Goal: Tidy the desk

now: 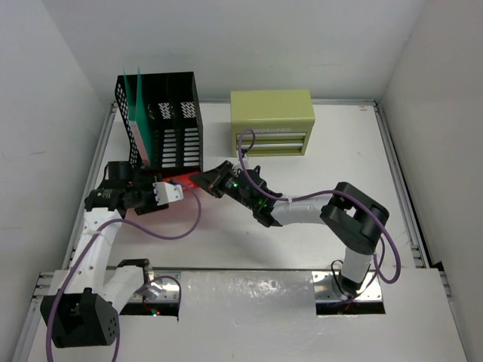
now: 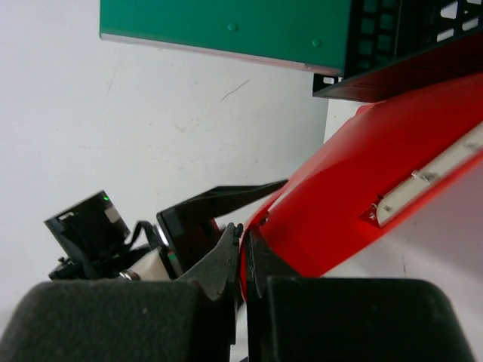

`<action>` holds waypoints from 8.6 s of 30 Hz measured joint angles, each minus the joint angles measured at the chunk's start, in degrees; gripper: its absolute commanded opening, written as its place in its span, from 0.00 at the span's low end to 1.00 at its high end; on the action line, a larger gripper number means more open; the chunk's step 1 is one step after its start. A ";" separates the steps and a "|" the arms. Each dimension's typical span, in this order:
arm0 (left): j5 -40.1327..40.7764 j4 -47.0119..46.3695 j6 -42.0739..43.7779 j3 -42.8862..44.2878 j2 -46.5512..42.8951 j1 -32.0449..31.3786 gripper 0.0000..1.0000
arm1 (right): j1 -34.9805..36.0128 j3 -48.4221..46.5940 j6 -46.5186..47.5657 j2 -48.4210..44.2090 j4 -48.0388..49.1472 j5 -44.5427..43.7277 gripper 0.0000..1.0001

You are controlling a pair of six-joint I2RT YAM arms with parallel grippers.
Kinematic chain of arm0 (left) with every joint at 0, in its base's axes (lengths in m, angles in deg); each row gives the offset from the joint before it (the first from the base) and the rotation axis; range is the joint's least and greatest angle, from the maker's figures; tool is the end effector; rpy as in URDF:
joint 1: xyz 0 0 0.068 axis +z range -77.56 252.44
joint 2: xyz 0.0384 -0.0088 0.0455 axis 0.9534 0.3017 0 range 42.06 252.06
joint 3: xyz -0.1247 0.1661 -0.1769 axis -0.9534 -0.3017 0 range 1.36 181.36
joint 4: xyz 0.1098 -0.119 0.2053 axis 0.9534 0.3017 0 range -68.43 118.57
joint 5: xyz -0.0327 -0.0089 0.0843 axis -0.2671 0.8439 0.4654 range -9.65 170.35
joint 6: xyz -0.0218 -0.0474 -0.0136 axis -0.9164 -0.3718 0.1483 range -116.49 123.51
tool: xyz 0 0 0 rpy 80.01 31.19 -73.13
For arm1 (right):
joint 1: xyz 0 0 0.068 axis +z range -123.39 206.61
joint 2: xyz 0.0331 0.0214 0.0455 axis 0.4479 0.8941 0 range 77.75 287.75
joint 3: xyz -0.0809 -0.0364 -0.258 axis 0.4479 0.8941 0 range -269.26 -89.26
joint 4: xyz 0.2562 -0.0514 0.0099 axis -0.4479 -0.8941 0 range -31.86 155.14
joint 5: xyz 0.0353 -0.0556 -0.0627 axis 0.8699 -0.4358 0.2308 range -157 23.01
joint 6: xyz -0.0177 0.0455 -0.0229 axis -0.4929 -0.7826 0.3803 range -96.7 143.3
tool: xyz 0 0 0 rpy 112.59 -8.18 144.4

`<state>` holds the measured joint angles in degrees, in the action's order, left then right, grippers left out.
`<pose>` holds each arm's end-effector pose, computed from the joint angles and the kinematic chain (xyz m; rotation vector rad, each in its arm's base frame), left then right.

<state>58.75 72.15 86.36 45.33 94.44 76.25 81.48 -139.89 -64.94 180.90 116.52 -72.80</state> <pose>0.1655 -0.0020 0.2544 1.6889 1.8398 0.1286 0.2251 0.3138 0.2104 0.6483 1.8271 1.7695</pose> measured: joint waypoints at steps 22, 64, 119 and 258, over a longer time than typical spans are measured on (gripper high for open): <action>-1.38 4.55 -27.21 21.14 1.79 -2.78 0.00 | -1.11 12.09 24.24 -26.01 -7.89 -3.69 0.99; 23.32 -63.89 -83.17 14.78 4.94 -2.32 0.00 | 0.98 -24.00 66.03 -6.47 -43.01 -19.19 0.94; 35.54 -107.12 -75.58 -3.23 20.61 -10.47 0.00 | -3.37 -37.46 72.61 25.99 -34.45 -25.11 0.00; 33.18 -94.14 -76.41 -5.38 17.99 -14.64 0.51 | -1.60 -28.61 67.45 22.88 -24.37 -25.42 0.00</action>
<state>91.92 -21.98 9.94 39.95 112.43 61.61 79.89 -168.50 2.51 203.79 92.15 -98.22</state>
